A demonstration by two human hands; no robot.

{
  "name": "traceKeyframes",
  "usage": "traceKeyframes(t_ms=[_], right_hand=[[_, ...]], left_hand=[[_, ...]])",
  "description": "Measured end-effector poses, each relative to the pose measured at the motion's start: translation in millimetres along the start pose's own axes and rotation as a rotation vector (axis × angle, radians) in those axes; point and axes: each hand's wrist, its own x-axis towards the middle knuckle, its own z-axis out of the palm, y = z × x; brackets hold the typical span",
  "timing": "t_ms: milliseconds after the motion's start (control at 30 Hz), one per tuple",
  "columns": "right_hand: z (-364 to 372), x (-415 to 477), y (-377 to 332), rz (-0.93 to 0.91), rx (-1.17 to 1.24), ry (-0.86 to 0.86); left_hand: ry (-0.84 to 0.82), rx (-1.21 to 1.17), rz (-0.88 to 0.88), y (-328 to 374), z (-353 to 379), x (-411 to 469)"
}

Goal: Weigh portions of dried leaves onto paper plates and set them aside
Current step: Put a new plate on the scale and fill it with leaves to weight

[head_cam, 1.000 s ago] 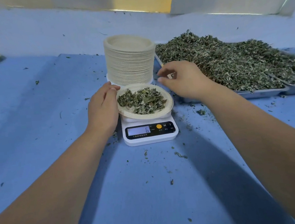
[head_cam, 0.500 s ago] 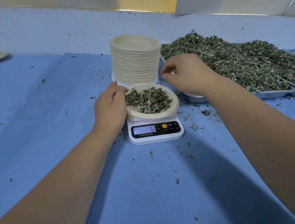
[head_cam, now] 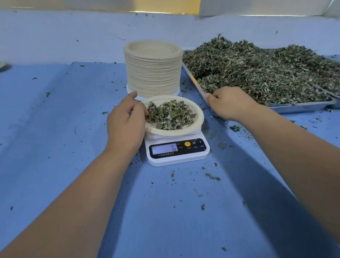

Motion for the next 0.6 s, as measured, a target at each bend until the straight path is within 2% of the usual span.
traceKeyframes(t_ms=[67,167,300,400,500,600], right_hand=[[-2,-1,0,0.006,-0.062,0.006],[1,-4,-1,0.065,-0.187,-0.113],[9,-4,-4,-0.009,-0.114,-0.063],[10,-2,-6,-0.015,-0.093,-0.050],[9,2,-5,0.001,-0.073,-0.063],[9,2,-3,-0.003,-0.010,-0.007]], left_hand=[[0.024,-0.009,0.009,2,-1,-1],[0.010,0.030,0.067,7,-3,0],[-0.162,0.363,0.404,14,-1,-5],[-0.284,0.523,0.537,19,3,-12],[-0.279,0.578,0.524,20,3,-13],[-0.222,0.592,0.419,19,1,-10]])
